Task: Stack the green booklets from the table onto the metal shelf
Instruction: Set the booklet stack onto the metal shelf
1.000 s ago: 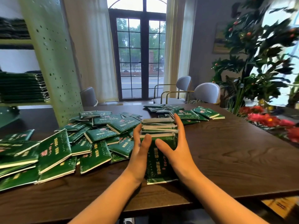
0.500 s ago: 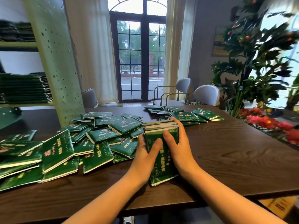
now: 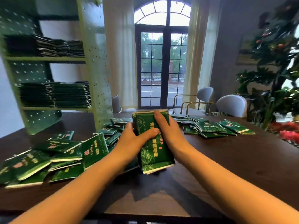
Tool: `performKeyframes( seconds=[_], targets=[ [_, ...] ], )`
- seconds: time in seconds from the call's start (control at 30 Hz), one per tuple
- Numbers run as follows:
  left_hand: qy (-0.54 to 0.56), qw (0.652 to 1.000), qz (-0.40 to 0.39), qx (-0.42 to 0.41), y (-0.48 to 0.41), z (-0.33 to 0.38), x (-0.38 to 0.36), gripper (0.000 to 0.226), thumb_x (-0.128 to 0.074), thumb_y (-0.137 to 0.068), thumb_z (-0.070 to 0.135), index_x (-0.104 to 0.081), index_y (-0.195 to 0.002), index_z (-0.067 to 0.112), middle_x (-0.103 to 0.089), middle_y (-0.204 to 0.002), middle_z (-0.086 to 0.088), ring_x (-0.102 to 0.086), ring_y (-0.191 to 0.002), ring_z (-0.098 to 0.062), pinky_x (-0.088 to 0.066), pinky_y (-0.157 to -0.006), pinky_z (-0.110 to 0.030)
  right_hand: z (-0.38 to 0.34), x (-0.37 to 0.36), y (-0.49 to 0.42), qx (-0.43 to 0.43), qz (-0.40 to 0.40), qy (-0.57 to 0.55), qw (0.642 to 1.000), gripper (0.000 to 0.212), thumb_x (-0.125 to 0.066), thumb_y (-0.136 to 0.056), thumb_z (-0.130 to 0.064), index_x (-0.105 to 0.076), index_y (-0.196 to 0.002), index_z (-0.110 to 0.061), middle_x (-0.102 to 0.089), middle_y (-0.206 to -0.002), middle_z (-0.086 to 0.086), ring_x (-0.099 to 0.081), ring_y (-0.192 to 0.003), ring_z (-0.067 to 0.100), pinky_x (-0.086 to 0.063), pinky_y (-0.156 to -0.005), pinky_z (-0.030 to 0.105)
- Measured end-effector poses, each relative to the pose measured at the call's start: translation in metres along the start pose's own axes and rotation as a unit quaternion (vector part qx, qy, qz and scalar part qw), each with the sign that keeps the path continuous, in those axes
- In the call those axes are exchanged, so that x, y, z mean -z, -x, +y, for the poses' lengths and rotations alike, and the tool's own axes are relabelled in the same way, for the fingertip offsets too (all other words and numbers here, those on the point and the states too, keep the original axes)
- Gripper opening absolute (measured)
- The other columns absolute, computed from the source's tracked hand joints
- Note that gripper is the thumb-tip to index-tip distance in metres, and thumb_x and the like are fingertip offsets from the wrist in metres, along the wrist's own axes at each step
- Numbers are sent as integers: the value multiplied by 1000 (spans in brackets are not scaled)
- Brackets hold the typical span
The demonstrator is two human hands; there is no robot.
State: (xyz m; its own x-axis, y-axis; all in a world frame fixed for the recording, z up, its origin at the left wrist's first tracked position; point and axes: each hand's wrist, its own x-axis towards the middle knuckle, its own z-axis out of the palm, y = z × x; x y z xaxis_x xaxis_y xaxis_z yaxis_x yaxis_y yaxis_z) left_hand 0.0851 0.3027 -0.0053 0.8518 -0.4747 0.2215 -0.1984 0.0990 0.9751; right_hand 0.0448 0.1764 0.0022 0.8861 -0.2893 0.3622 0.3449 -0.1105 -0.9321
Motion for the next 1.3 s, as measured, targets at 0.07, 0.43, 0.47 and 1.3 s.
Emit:
performKeyframes(
  seconds=[0.07,0.43,0.47,1.3],
  targets=[
    [5,1000,12,23,1,10,13,80,-89,-47,37,-57,-116,10,-73,-101,-9,-72,-86,-23,-56,-78,-38,-7,-13,-8,-9,-16,-2,1000,38,-51,-92,-41,-58,-113,-10,-70,-98,9,-69,-82,18,-55,-71,27],
    [85,989,101,60,-10,65,114,28,-70,-80,25,-69,-102,7,-75,-85,-11,-73,-70,-21,-58,-58,-27,-55,-113,-70,-32,-158,22,987,32,-47,-94,-47,-55,-110,-21,-69,-103,8,-69,-86,20,-56,-84,37],
    [89,988,111,58,-13,70,123,30,-70,-80,26,-69,-102,6,-75,-86,-11,-73,-71,-21,-58,-59,-27,-59,-121,-76,-21,-163,37,986,33,-46,-95,-46,-54,-113,-19,-67,-108,9,-67,-93,22,-54,-90,41],
    [314,924,219,-26,-170,181,227,51,-66,-85,41,-57,-128,15,-67,-118,-9,-67,-85,-23,-53,-44,-29,-155,-223,-211,382,-55,639,665,67,-59,-85,-47,-31,-142,-26,-40,-137,4,-36,-125,27,-35,-102,42]
  ],
)
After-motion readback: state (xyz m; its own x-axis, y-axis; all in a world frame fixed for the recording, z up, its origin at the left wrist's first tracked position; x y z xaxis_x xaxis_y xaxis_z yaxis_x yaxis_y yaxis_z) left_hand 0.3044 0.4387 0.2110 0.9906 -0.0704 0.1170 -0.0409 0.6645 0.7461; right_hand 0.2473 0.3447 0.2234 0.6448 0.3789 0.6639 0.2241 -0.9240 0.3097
